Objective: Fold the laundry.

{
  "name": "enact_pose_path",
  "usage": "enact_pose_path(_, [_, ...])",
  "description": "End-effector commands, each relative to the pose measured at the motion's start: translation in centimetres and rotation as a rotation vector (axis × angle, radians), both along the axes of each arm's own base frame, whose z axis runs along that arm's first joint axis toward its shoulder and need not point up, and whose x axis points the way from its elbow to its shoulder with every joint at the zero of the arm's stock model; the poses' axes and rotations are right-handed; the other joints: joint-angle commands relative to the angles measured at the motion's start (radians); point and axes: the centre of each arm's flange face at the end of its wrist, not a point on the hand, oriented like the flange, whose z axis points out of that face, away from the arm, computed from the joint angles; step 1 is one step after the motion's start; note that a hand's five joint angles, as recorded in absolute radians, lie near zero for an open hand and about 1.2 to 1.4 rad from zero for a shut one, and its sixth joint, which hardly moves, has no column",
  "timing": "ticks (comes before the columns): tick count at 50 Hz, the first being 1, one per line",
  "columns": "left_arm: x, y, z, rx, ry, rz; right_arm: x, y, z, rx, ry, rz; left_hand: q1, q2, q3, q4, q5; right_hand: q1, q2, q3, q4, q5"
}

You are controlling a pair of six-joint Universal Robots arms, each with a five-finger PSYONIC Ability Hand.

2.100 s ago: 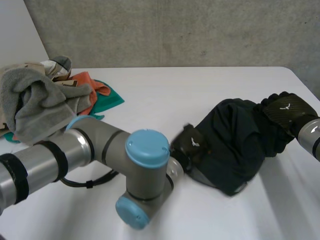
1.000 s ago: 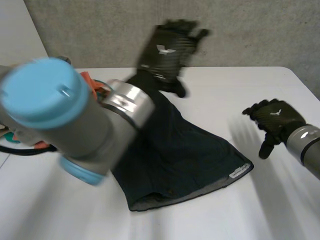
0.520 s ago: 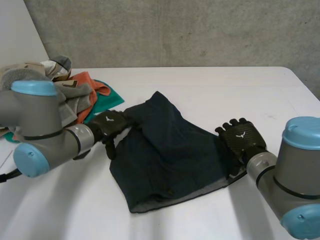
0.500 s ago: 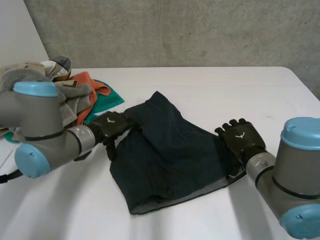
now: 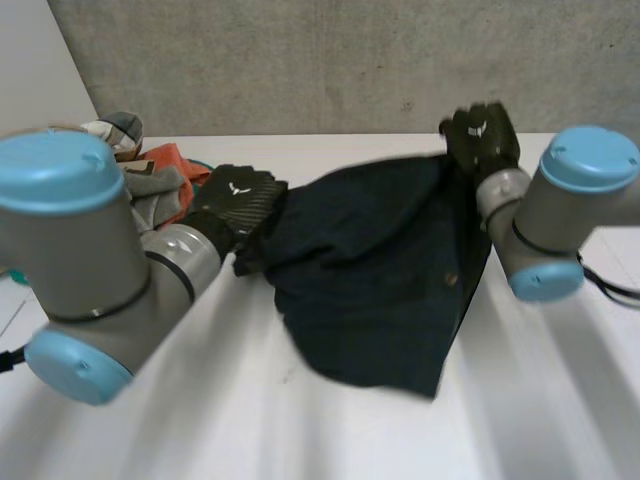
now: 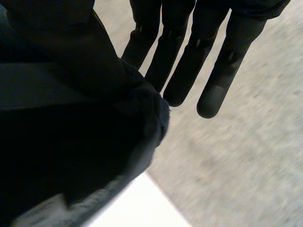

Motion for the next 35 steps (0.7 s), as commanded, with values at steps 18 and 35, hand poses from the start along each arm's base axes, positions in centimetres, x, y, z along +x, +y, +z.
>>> enact_pose_path(18, [-0.2, -0.5, 0.4, -0.024, 0.046, 0.064, -3.2, -0.6, 1.7, 0.089, 0.034, -0.131, -0.852, -0.869, -0.862, -0.874, -0.202, -0.905, -0.986, -1.011, -1.017, -0.983])
enact_pose_path(35, [3.9, 0.8, -4.8, 0.407, 0.001, -0.041, -6.5, 15.8, -0.3, 0.685, 0.224, 0.112, -0.555, -0.573, -0.565, -0.577, 0.095, -0.711, -0.792, -0.817, -0.823, -0.79])
